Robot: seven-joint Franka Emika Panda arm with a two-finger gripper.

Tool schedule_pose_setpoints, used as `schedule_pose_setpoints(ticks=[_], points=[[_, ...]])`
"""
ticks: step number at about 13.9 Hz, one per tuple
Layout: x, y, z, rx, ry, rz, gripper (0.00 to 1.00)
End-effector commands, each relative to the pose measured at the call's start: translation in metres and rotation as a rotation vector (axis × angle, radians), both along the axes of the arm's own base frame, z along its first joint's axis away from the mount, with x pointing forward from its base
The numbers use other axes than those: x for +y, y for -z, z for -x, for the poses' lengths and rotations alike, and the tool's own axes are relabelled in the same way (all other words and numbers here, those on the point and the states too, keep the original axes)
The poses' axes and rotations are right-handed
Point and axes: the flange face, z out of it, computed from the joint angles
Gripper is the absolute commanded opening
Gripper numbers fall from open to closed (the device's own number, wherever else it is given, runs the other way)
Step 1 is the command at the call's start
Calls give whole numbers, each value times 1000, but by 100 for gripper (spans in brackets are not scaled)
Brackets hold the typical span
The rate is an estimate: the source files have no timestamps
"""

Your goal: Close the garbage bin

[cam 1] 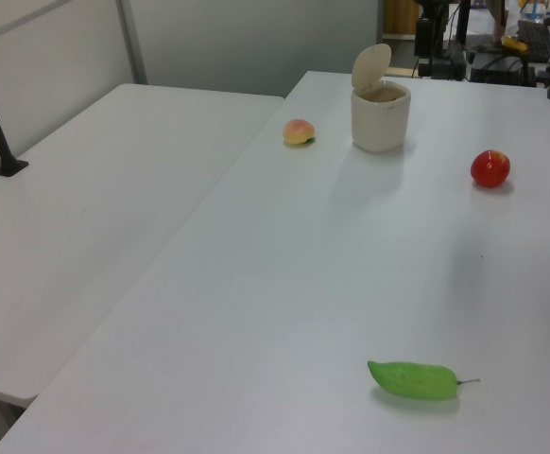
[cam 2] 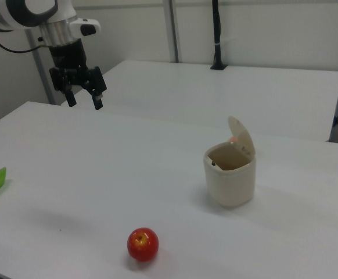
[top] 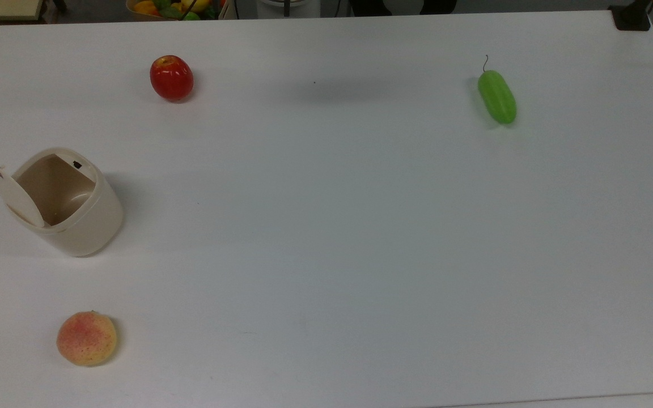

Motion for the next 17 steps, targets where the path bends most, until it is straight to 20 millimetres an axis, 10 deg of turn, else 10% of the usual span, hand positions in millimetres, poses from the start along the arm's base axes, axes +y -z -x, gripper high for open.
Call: schedule_pose_setpoints(ticks=[1, 4, 6, 17], points=[[-2, -2, 7, 6, 14, -4, 82], [-4, -3, 7, 5, 17, -5, 20], [-7, -3, 7, 5, 21, -7, 0], [-28, -2, -2, -34, 73, -14, 0]])
